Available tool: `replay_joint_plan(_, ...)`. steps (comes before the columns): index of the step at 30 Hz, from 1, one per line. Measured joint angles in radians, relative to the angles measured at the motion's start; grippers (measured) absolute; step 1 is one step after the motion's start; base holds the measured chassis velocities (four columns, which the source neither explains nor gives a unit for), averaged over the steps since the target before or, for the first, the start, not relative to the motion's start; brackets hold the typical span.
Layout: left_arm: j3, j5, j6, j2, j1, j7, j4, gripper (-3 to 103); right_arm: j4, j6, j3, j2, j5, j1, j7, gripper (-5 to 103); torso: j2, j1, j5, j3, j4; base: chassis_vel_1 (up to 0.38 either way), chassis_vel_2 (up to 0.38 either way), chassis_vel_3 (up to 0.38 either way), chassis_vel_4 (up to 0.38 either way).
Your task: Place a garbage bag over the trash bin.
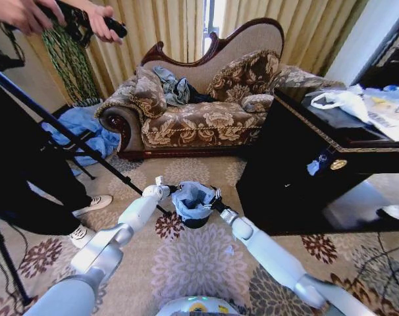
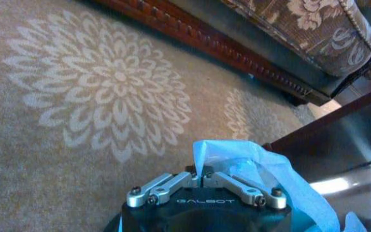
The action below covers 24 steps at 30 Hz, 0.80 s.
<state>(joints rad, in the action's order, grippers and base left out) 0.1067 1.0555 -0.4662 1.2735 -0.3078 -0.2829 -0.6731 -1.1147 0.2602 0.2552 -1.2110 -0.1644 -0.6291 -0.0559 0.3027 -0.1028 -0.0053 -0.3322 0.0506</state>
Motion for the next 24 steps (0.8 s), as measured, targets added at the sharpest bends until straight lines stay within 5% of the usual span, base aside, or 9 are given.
replay_joint_plan(7, -0.001, -0.003, 0.001, 0.006, 0.001, 0.000, 0.004, 0, 0.117, 0.047, -0.037, -0.076, -0.124, 0.036, -0.048, 100, 0.000, 0.000, 0.0003, 0.000, -0.0002, 0.000, 0.000, 0.000, 0.000)
replay_joint_plan(24, 0.002, 0.012, -0.004, -0.029, -0.047, 0.016, -0.094, 0, 0.174, 0.000, -0.115, -0.173, -0.465, 0.047, -0.166, 100, 0.000, 0.000, 0.0003, 0.000, -0.0002, 0.000, 0.000, 0.000, 0.000)
